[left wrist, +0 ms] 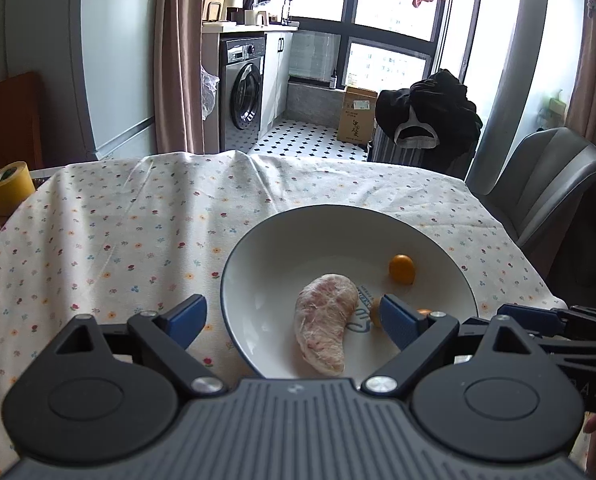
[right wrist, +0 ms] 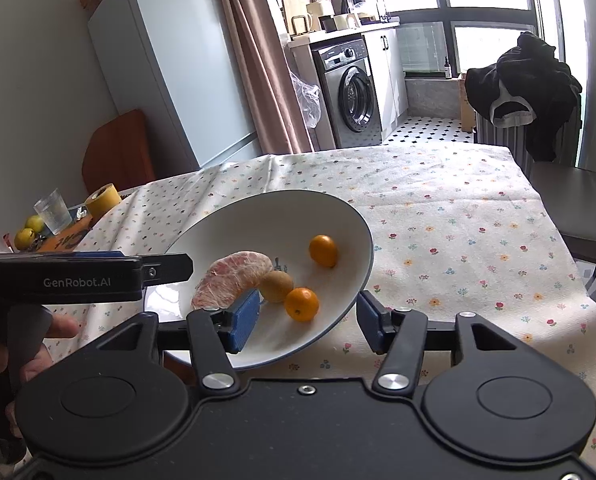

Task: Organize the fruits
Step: 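Open both tools and withdraw them from the bowl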

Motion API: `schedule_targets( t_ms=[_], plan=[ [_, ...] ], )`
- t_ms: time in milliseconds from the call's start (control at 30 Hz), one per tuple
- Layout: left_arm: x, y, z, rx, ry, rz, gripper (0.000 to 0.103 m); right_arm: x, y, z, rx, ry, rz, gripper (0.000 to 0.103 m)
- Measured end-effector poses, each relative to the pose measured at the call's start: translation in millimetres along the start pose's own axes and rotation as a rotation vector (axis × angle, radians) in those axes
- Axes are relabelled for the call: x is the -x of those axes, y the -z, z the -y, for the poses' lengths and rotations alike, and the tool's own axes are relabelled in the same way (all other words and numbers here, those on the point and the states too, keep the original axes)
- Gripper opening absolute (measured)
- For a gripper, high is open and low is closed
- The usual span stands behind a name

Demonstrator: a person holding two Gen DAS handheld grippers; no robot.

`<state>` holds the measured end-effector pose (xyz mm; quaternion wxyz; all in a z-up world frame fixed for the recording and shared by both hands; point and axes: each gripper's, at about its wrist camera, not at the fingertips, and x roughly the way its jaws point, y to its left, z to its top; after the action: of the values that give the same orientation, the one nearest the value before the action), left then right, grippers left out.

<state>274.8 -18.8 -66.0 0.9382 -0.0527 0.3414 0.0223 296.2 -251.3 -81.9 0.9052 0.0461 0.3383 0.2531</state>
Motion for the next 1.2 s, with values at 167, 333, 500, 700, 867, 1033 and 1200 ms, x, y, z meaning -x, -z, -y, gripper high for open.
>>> schedule_targets(
  t_ms=[167, 333, 500, 700, 867, 1033, 1200],
  plan=[
    [12, 3, -6, 0.020, -0.010, 0.000, 0.093, 8, 1, -4, 0.009, -0.001, 0.017, 0.068],
    [22, 6, -9, 0.022, -0.032, 0.003, 0.094, 15, 1, -4, -0.016, -0.017, 0.020, 0.083],
    [33, 11, -19, 0.062, -0.046, 0.007, 0.098, 25, 3, -7, -0.012, -0.035, 0.040, 0.101],
    [44, 19, -25, 0.074, -0.054, 0.017, 0.103, 28, 6, -12, -0.018, -0.057, 0.010, 0.103],
    [55, 23, -29, 0.078, -0.052, 0.027, 0.103, 31, 9, -19, -0.001, -0.058, 0.001, 0.103],
    [64, 26, -33, 0.079, -0.040, 0.025, 0.103, 38, 10, -23, 0.008, -0.048, 0.001, 0.103],
    [71, 32, -37, 0.079, -0.029, 0.014, 0.103, 45, 12, -24, 0.016, -0.015, 0.021, 0.103]
  ],
)
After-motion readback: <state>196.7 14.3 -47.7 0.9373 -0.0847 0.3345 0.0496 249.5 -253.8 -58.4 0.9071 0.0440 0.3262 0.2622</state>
